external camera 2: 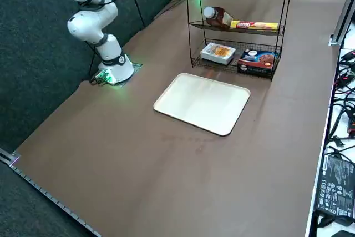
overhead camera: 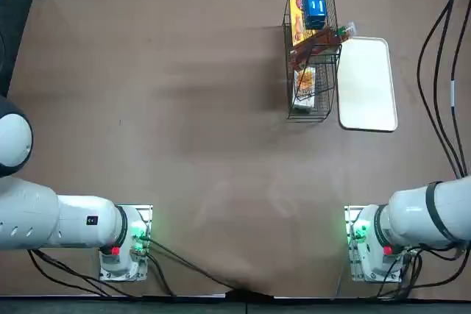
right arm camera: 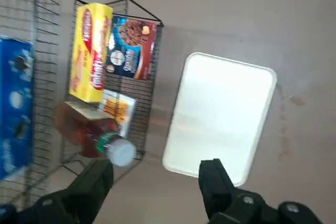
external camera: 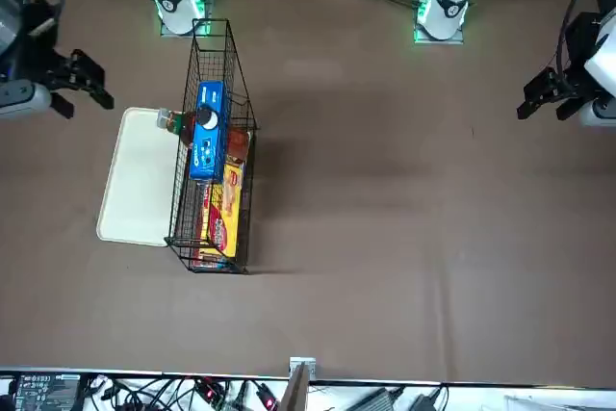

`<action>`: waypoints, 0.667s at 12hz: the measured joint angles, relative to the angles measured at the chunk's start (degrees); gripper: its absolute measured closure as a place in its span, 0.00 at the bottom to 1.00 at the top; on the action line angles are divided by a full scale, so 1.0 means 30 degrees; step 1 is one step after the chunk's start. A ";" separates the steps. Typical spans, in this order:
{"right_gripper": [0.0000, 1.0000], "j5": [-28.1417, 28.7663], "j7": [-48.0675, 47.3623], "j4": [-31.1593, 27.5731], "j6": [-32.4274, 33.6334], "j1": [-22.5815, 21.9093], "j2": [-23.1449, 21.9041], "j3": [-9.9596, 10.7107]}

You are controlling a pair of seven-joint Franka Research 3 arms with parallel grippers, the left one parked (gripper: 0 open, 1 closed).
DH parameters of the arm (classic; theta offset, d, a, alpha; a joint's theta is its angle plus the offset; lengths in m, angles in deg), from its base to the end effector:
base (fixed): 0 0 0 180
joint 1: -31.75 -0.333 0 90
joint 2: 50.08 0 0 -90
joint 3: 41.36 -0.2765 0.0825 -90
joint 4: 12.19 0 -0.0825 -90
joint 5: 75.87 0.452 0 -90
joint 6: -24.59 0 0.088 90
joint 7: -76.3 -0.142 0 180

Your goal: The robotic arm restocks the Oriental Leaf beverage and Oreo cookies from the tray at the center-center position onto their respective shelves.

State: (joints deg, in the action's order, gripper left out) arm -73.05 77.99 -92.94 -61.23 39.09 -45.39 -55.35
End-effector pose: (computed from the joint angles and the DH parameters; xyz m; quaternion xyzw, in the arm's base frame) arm 0.6327 0.0757 0.5804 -0.9966 -0.0741 -0.0031 0.0346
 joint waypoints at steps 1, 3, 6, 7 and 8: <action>0.00 -0.0084 0.0809 -0.0042 0.0048 0.0371 -0.0029 0.0016; 0.00 -0.0332 0.1625 -0.0133 0.0197 0.0819 -0.0098 0.0022; 0.00 -0.1315 0.1756 -0.0514 0.0333 0.0705 -0.0311 0.0327; 0.00 -0.1379 0.1757 -0.0741 0.0331 0.0513 -0.0449 0.0621; 0.00 -0.1410 0.1757 -0.1065 0.0321 0.0213 -0.0650 0.1018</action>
State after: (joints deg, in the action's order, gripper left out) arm -77.29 83.26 -96.14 -60.27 39.73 -47.34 -52.30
